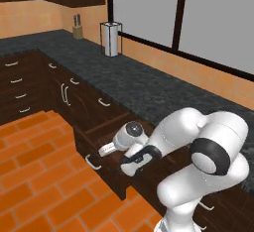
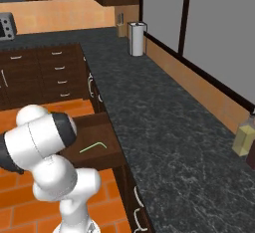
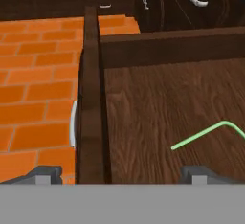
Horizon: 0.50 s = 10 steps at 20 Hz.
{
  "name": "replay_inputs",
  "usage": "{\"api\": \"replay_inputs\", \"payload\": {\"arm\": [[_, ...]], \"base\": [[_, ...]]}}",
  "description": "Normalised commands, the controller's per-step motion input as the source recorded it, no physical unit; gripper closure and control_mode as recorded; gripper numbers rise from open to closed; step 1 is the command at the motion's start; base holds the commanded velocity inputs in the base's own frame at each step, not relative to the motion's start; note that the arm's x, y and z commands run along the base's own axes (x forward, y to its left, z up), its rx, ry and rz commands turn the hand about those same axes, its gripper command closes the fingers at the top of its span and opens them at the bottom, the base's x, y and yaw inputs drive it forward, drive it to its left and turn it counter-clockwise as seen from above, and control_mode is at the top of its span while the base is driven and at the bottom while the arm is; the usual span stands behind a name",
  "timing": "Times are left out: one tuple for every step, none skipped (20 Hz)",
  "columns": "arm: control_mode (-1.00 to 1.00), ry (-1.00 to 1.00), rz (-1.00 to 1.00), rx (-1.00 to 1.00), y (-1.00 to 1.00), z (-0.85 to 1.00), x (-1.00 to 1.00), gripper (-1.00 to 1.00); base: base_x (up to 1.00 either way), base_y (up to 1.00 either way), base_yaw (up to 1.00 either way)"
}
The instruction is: Take a straw from the drawer in front and place it inside the glass cup on the dining counter.
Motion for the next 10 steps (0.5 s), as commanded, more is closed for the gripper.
{"api": "replay_inputs", "payload": {"arm": [[-1.0,0.43,-0.06,0.13,-0.22,0.17,1.0,-1.0],[-1.0,0.43,-0.05,0.09,-0.09,0.12,1.0,-1.0],[-1.0,0.43,-0.05,0.04,0.0,0.06,1.0,-1.0],[-1.0,0.43,-0.05,0.01,0.0,0.0,1.0,-1.0],[-1.0,0.39,-0.05,0.0,0.0,0.0,0.97,-1.0],[-1.0,0.31,-0.05,0.0,0.26,0.0,0.64,-1.0],[-1.0,0.29,-0.06,0.0,0.29,0.0,0.54,-1.0],[-1.0,0.25,-0.07,-0.03,0.29,0.0,0.48,-1.0],[-1.0,0.24,-0.07,-0.04,0.25,0.0,0.47,-1.0],[-1.0,0.25,-0.07,-0.05,0.25,-0.06,0.47,-1.0]], "base": [[0.0,0.0,0.0],[0.0,0.0,0.0],[0.0,0.0,0.0],[0.0,0.0,0.0],[0.0,0.0,0.0],[0.0,0.0,0.0],[0.0,0.0,0.0],[0.0,0.0,0.0],[0.0,0.0,0.0],[0.0,0.0,0.0]]}}
